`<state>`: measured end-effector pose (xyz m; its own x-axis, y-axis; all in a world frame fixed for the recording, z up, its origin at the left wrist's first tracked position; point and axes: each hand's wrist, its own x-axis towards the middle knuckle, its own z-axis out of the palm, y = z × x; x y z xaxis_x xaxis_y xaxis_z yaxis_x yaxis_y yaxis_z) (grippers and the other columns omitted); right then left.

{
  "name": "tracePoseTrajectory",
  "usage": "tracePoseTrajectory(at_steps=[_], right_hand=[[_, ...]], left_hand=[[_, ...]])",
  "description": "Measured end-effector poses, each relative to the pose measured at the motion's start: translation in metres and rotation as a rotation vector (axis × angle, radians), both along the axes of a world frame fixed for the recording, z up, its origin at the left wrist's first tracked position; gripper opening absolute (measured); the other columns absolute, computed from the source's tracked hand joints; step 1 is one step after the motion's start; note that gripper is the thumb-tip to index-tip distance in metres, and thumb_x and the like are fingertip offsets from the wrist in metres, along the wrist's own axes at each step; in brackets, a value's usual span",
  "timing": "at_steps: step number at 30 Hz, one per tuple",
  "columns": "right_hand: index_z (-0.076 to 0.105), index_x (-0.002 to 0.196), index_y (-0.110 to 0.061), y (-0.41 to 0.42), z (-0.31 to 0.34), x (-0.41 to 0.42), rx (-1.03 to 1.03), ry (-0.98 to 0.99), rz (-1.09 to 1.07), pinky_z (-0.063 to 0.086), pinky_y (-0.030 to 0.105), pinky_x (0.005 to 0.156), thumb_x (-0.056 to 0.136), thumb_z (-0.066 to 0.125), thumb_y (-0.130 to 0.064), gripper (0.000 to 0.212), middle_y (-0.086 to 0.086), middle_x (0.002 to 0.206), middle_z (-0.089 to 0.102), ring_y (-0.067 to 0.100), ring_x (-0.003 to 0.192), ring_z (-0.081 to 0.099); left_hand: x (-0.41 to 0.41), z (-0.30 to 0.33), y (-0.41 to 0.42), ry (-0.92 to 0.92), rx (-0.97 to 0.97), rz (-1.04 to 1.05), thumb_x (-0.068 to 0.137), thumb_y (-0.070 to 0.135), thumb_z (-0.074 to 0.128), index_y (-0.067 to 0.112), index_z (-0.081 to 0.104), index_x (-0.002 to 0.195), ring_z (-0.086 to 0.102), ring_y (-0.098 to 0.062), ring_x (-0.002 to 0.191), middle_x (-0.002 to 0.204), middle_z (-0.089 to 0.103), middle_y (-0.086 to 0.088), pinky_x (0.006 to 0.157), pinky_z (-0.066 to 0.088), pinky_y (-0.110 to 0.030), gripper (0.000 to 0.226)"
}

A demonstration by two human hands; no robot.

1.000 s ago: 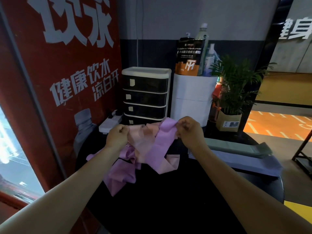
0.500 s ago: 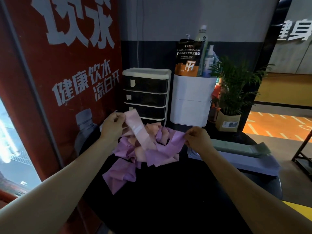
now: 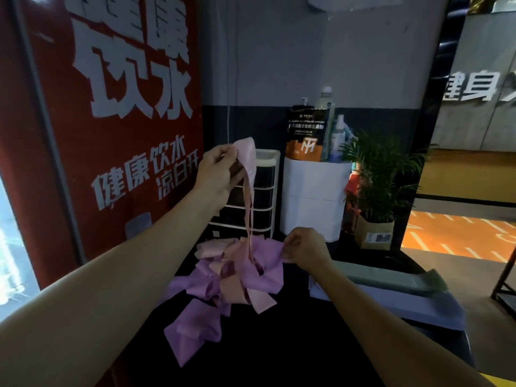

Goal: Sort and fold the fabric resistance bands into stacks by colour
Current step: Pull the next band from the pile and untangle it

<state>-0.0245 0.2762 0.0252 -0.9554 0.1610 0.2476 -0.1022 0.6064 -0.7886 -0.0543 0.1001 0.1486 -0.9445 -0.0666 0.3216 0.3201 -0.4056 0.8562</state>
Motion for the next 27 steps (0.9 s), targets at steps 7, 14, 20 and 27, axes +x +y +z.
tracePoseTrajectory(at_steps=[7,14,20,27], right_hand=[[0.070,0.099,-0.002,-0.016,0.002,-0.013,0.283,-0.098,0.099,0.041,0.020,0.069,0.083,0.058,-0.003,0.020,0.012,0.102,0.069,0.024,0.095,0.063],[0.050,0.125,-0.011,-0.055,0.051,-0.002,-0.226,-0.026,0.399,0.052,0.025,0.083,0.081,0.070,-0.009,0.048,0.003,0.107,0.060,0.018,0.099,0.060],[0.065,0.092,-0.003,-0.056,0.062,-0.012,0.066,0.257,0.176,0.043,0.018,0.060,0.089,0.058,-0.013,0.013,0.013,0.086,0.066,0.014,0.070,0.056],[0.066,0.070,0.000,-0.015,0.069,0.000,-0.066,0.366,0.078,0.030,0.014,0.049,0.091,0.060,-0.020,0.029,0.004,0.056,0.051,0.001,0.050,0.039]], left_hand=[[0.000,0.022,-0.012,0.029,0.070,0.017,0.096,0.012,0.050,0.016,0.058,0.084,0.058,-0.012,0.082,0.093,0.059,-0.003,0.056,0.053,-0.017,0.015],[-0.002,0.009,-0.013,0.009,0.053,-0.007,0.095,0.011,0.051,0.015,0.059,0.087,0.059,-0.013,0.083,0.095,0.060,-0.004,0.055,0.052,-0.017,0.012],[-0.001,0.012,-0.014,0.038,0.055,-0.016,0.096,0.011,0.050,0.015,0.059,0.086,0.060,-0.015,0.087,0.097,0.060,-0.004,0.060,0.054,-0.021,0.013],[0.015,-0.005,-0.021,-0.010,-0.042,0.061,0.094,0.013,0.054,0.016,0.057,0.077,0.061,-0.010,0.074,0.081,0.064,-0.001,0.064,0.053,-0.022,0.017]])
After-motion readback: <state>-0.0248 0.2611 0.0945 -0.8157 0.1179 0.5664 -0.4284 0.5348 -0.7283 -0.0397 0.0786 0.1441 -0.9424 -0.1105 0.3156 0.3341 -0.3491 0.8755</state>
